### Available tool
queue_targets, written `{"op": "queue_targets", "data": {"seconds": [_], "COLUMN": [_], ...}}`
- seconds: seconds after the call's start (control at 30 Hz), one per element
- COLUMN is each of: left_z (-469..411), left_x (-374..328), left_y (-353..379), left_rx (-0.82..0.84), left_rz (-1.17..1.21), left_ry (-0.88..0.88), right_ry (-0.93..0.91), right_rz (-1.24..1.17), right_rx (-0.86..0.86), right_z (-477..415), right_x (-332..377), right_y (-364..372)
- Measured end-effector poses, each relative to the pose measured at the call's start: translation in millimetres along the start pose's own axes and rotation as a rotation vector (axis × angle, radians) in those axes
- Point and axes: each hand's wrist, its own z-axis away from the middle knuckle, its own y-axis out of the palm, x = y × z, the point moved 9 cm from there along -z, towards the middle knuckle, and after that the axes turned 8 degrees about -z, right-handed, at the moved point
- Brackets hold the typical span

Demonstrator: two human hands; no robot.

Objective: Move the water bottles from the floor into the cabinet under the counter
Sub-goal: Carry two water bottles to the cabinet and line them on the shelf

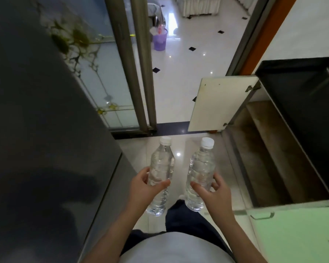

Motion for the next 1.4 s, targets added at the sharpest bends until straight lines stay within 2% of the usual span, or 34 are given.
{"op": "queue_targets", "data": {"seconds": [0.17, 0.33, 0.73, 0.93, 1.07, 1.4], "left_z": [-100, -186, -362, -387, -375, -354], "left_x": [-80, -135, -222, -258, -259, -204], "left_y": [33, 65, 182, 249, 299, 414], "left_rx": [0.062, 0.146, 0.611, 0.808, 0.916, 1.067], "left_rz": [0.035, 0.014, -0.249, -0.448, -0.496, -0.591], "left_ry": [0.030, 0.070, 0.166, 0.279, 0.275, 0.200], "right_ry": [-0.039, -0.029, 0.153, 0.179, 0.205, 0.283], "right_rz": [0.018, 0.000, -0.187, -0.273, -0.297, -0.380], "right_rx": [-0.056, -0.188, -0.730, -1.004, -1.126, -1.237], "right_z": [-98, -167, -263, -253, -239, -244], "right_x": [45, 60, 45, 41, 24, -55], "right_y": [-20, -40, -65, -92, -114, -169]}}
